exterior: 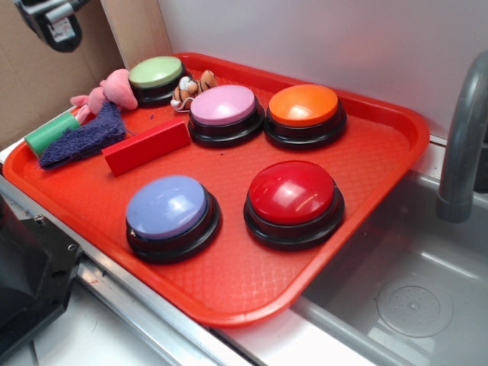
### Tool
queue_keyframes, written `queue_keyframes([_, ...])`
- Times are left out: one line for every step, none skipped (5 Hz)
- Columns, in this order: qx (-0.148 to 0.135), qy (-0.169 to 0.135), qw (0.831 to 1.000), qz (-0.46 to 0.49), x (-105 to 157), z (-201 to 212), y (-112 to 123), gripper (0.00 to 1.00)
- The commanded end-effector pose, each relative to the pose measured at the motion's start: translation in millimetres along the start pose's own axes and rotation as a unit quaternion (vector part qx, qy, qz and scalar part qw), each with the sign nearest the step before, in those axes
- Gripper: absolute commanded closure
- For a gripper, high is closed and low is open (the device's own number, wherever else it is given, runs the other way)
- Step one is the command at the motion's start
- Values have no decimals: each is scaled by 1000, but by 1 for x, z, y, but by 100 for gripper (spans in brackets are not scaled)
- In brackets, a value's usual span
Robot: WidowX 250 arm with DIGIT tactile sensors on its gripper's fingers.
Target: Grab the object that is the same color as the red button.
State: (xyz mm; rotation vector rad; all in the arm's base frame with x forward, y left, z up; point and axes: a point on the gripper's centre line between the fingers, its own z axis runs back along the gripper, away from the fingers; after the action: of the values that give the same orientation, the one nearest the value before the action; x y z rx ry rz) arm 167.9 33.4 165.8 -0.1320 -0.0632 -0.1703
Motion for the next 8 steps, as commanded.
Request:
queue_keyframes([7,-21,1000,-16,25,-43,25,0])
queue_keyframes([7,-31,999,-26,34,-67,28,0])
queue_keyframes([11,-28,999,-29,37,-89,30,0])
queue_keyframes([19,-18,1000,-14,38,-112,33,0])
queue_keyframes([31,-7,999,-12,39,-124,33,0])
queue_keyframes([49,3,999,-2,38,-135,35,0])
queue_keyframes([53,9,999,4,39,-142,33,100])
queue_keyframes([67,19,998,12,39,-145,33,100])
